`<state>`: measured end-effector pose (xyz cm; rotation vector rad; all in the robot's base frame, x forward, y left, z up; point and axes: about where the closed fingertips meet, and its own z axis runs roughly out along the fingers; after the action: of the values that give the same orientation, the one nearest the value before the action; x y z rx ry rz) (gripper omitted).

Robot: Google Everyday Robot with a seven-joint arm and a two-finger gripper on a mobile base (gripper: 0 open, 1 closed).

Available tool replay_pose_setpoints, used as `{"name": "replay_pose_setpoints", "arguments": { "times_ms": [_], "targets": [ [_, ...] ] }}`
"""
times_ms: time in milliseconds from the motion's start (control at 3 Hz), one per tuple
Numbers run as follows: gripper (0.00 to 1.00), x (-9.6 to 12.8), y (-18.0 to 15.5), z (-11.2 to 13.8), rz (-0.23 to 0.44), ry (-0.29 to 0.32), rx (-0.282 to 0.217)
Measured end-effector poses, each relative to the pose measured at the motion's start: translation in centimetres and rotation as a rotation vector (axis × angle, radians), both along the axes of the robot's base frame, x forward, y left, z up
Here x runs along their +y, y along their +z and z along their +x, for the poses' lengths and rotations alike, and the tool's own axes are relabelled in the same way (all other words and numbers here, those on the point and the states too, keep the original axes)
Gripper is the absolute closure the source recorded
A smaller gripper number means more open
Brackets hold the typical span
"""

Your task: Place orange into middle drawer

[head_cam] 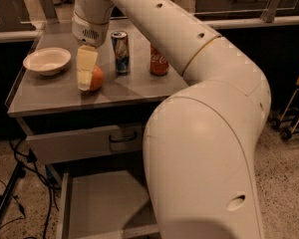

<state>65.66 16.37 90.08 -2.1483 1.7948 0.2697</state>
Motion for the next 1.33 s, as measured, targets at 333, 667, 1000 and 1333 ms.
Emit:
{"name": "replay_pose_setpoints", "arguments": {
  "times_ms": [333, 667, 1000, 1333],
  "targets": [
    [0.0, -0.1, -0.8, 0.9, 0.002, -0.012, -0.003],
    [0.0, -0.3, -1.9, 1.4, 0.003, -0.021, 0.006],
    [0.0, 0.4, -4.2, 1.6, 0.01, -0.016, 0.031],
    [0.0, 0.8, -5.5, 1.6, 0.011, -0.015, 0.062]
  ]
}}
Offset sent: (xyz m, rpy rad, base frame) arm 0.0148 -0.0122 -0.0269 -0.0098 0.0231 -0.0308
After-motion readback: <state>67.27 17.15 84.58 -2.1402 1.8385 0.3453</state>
